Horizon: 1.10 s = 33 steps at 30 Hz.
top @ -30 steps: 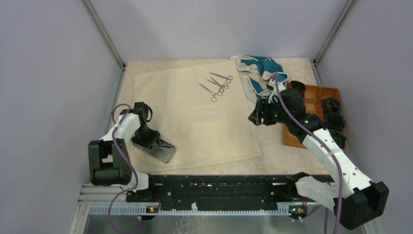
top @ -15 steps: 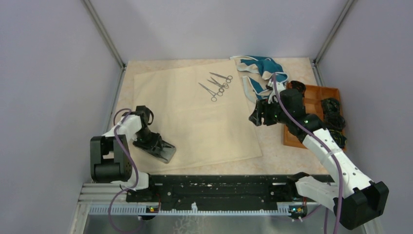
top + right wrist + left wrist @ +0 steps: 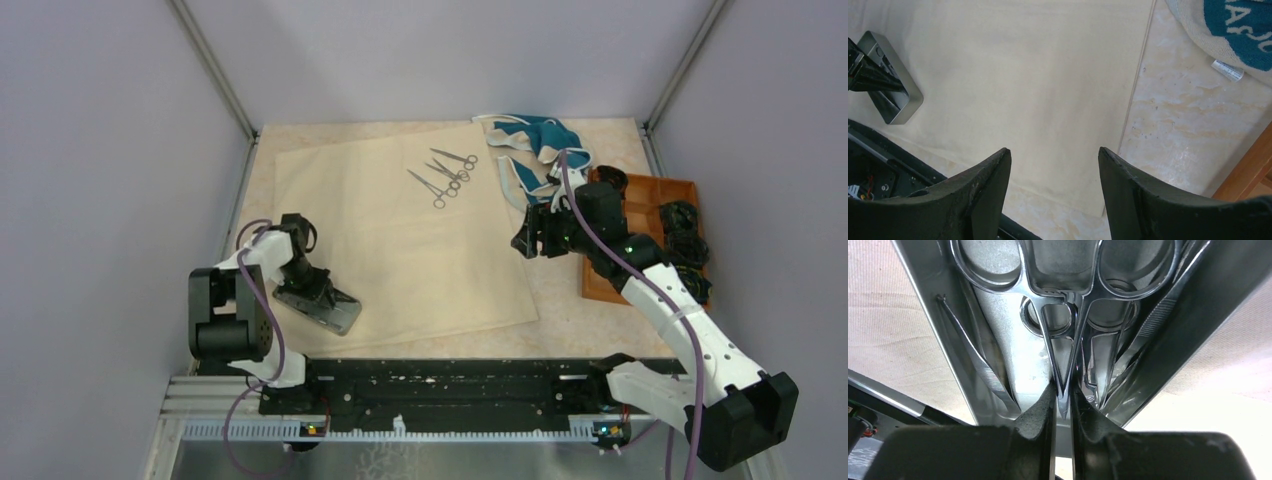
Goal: Open and lay out the surgical kit
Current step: Pick up the medical item from the container.
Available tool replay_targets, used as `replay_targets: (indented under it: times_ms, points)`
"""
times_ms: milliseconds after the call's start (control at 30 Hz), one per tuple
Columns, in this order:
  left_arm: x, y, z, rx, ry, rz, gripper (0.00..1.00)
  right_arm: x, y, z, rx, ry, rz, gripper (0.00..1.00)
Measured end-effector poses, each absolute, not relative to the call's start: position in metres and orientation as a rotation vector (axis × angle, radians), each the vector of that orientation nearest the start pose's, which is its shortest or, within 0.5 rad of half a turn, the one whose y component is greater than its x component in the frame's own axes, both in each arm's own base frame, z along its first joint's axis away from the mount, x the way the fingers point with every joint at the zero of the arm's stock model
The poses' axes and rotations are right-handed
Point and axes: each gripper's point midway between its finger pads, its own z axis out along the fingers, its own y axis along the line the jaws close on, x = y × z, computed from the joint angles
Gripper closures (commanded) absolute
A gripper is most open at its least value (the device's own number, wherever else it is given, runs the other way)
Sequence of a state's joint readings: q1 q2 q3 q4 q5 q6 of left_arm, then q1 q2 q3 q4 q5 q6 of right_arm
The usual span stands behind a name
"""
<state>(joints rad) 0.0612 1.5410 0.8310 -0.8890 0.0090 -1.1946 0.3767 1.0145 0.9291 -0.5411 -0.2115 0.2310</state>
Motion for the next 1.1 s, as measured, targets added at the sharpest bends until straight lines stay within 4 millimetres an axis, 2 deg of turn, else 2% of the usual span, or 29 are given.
replay_targets:
  times_ms: [167, 367, 533, 733, 867, 1000, 1100]
  points:
    - [0.217, -0.022, 0.019, -1.841, 2.530, 0.033, 0.99, 0.265, 0.155, 0.201, -0.279, 2.221, 0.573, 0.36]
    - [0.219, -0.014, 0.044, -1.793, 2.453, 0.017, 1.00, 0.264, 0.159, 0.198, -0.279, 2.223, 0.603, 0.35]
    - [0.222, -0.018, 0.070, -1.730, 2.447, -0.065, 1.00, 0.262, 0.165, 0.191, -0.295, 2.250, 0.640, 0.32]
    - [0.232, -0.037, 0.110, -1.461, 2.492, -0.274, 1.00, 0.260, 0.178, 0.171, -0.331, 2.340, 0.716, 0.32]
    - [0.232, -0.051, 0.136, -1.271, 2.484, -0.418, 1.00, 0.261, 0.188, 0.166, -0.347, 2.374, 0.781, 0.32]
    - [0.234, -0.064, 0.151, -1.094, 2.482, -0.527, 1.00, 0.265, 0.205, 0.168, -0.355, 2.396, 0.897, 0.32]
    - [0.239, -0.081, 0.159, -0.932, 2.489, -0.622, 1.00, 0.269, 0.224, 0.165, -0.336, 2.421, 1.037, 0.32]
